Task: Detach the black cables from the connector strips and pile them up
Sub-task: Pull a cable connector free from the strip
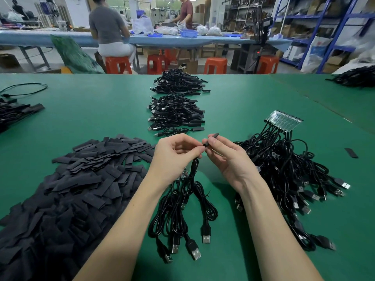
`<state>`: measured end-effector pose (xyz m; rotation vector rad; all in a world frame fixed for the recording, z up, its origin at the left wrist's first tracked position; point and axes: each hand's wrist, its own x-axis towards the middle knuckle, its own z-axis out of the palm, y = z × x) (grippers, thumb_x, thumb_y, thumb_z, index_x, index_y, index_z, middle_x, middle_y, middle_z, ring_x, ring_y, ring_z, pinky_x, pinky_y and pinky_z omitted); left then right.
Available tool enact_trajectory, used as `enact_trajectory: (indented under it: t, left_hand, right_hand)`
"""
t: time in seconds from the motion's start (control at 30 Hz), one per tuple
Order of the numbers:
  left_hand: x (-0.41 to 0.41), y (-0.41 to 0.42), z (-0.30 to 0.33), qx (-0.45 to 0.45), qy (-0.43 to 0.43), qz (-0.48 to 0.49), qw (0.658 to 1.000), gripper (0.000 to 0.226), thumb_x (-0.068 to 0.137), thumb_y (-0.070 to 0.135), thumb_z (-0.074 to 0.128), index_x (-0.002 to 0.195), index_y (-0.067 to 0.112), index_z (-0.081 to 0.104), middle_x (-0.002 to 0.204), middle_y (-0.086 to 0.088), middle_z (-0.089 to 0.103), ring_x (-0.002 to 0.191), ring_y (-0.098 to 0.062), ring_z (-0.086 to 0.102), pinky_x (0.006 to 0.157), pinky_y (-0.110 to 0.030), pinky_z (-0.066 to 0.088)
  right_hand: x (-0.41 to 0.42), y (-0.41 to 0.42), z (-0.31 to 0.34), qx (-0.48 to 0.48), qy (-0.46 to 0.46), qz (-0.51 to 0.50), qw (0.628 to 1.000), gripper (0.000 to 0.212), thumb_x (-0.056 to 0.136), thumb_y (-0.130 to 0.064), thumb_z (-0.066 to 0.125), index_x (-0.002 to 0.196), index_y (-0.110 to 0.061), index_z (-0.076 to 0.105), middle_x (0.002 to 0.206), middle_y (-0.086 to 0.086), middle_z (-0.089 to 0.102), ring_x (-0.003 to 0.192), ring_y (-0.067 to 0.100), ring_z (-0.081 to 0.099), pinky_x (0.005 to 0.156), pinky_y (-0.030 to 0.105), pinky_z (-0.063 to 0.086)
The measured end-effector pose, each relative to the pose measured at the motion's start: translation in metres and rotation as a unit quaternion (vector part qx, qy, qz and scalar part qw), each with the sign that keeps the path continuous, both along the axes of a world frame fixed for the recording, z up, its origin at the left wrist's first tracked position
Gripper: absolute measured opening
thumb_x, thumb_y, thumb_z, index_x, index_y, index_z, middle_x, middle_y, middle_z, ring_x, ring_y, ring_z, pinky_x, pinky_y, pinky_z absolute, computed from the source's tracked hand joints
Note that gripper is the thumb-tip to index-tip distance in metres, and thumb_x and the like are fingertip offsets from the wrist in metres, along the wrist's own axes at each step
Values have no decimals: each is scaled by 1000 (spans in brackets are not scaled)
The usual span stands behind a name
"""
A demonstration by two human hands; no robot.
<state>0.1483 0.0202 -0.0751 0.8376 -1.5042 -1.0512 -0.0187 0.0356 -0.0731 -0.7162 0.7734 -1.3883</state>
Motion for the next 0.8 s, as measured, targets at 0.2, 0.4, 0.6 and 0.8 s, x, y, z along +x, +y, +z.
enact_trajectory:
  t: [0.2,0.4,0.6,0.8]
  left_hand:
    - [0,0,1,-6,-3,-4,1000,11,80,5,83,82,14,76,78,-5,77,72,-19,75,71,-22,56]
    - [-1,0,0,-11,-4,-6,1000,12,81,5,82,83,15,77,78,-6,77,72,-19,75,71,-22,56]
    - [-2,2,1,-5,-14,-12,1000,10,80,4,83,86,10,76,78,-6,77,71,-19,74,74,-25,59]
    - [-1,1,2,-9,-12,-11,1000,10,79,7,83,85,13,77,79,-5,77,72,-18,74,73,-24,58]
  right_hand:
    - [1,3,3,-6,5,-6,1000,36,72,-11,81,107,-7,74,97,15,76,85,19,70,76,19,58]
    - [4,4,5,-47,43,-31,998,44,77,-12,79,120,-17,70,94,14,76,83,21,69,81,23,58]
    - [-1,4,8,-43,24,-48,998,42,77,-10,77,118,-14,69,96,14,76,85,18,71,79,22,58]
    - [0,4,7,-47,36,-44,997,46,75,-12,78,120,-12,69,95,15,76,83,19,71,79,23,59]
